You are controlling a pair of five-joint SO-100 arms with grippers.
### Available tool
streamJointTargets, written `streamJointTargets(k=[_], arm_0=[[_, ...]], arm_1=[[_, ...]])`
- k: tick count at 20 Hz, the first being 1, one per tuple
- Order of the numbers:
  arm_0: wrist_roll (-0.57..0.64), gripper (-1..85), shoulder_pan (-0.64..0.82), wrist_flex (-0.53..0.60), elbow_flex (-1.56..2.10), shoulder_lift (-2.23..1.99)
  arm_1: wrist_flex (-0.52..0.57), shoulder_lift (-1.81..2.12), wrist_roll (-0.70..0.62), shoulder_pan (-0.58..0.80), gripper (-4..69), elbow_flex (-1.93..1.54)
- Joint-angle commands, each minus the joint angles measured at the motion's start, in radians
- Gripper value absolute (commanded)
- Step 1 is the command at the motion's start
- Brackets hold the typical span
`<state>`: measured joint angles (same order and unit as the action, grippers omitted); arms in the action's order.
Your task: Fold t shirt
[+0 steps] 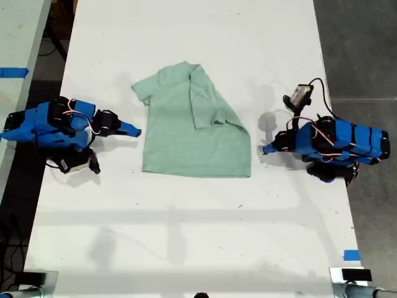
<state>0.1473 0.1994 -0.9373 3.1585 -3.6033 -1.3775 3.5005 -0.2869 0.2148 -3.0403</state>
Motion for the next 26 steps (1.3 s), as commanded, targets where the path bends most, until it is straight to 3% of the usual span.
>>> streamJointTargets(k=[1, 12, 26], arm_0=[[-0.043, -0.1, 0.026, 0.009, 0.051, -0.005], [-0.043, -0.1, -0.017, 0.005, 0.052, -0.005], [-0.044, -0.1, 0.014, 0.008, 0.057, -0.005]], arm_1=[[0.011, 0.009, 0.021, 0.009, -0.3, -0.043], [-0.057, 0.009, 0.040, 0.020, 0.3, 0.009], [-0.043, 0.009, 0.037, 0.071, -0.3, -0.009]])
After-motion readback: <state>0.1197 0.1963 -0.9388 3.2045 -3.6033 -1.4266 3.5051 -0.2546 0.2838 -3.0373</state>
